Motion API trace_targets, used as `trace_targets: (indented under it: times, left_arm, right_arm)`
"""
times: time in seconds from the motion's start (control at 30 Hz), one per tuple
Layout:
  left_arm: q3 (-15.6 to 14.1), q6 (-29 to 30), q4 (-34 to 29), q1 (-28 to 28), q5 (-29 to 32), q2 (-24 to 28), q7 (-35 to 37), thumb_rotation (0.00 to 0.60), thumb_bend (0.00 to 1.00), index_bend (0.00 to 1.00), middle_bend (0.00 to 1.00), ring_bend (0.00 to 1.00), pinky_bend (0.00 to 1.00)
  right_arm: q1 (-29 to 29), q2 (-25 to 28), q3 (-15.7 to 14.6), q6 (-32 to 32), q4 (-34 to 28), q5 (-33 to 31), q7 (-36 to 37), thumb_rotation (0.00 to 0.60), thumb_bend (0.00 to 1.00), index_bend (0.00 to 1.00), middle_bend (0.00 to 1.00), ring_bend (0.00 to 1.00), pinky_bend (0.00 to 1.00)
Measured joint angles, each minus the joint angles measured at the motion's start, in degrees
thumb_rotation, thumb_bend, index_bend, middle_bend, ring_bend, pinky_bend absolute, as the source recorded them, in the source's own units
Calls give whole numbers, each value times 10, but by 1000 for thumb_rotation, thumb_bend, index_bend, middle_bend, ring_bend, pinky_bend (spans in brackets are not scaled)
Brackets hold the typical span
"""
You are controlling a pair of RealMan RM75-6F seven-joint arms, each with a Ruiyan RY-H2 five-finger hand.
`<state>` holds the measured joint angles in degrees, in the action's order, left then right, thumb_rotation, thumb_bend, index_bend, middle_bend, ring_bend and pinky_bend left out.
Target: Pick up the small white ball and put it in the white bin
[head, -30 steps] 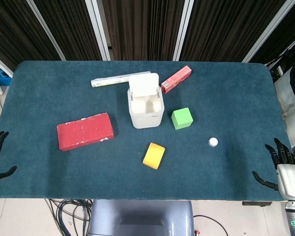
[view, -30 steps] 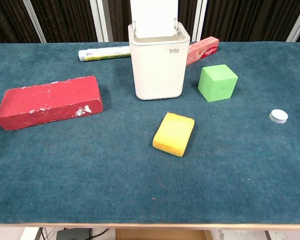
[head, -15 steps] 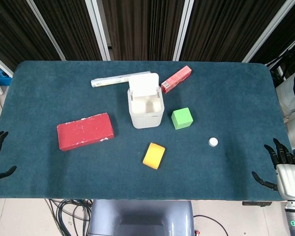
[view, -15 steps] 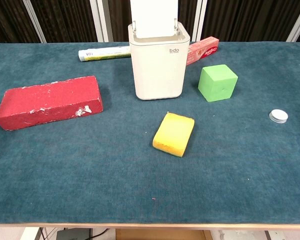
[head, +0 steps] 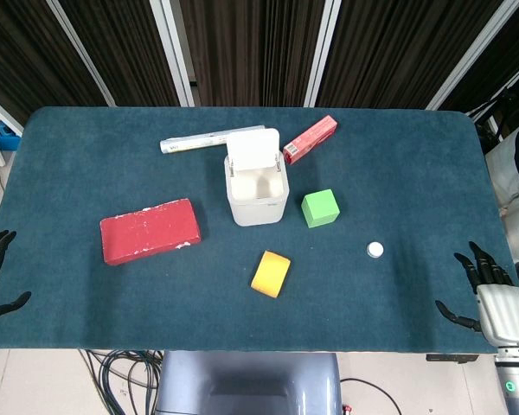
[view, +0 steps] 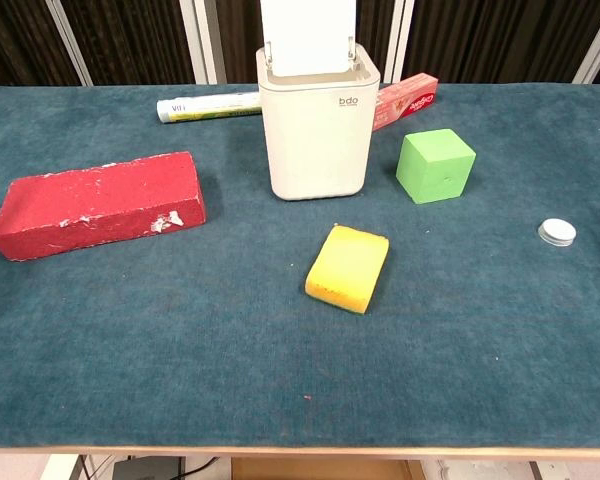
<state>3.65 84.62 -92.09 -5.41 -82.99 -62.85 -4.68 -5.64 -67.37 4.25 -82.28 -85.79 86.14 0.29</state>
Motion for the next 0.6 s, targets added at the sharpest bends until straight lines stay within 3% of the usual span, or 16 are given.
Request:
trace_targets:
  times: [0.33, 0.47, 0.6]
  left_arm:
    - [1, 0, -1, 2, 5, 3, 0, 600, 168, 127, 164, 23, 33]
    - [0, -1, -1, 1, 5, 3, -3, 600, 168, 127, 164, 23, 33]
    - [1, -2, 0, 0, 7, 2, -4, 600, 168, 127, 164, 23, 32]
  right_arm:
    - [-117, 14, 32, 195, 10, -37, 37, 600, 116, 171, 34, 91, 238]
    - [-179, -2, 49, 294, 43, -82, 34, 600, 115, 204, 31, 91, 238]
    - [-224, -34, 59, 351, 93, -122, 19, 600, 115, 249, 29, 91, 238]
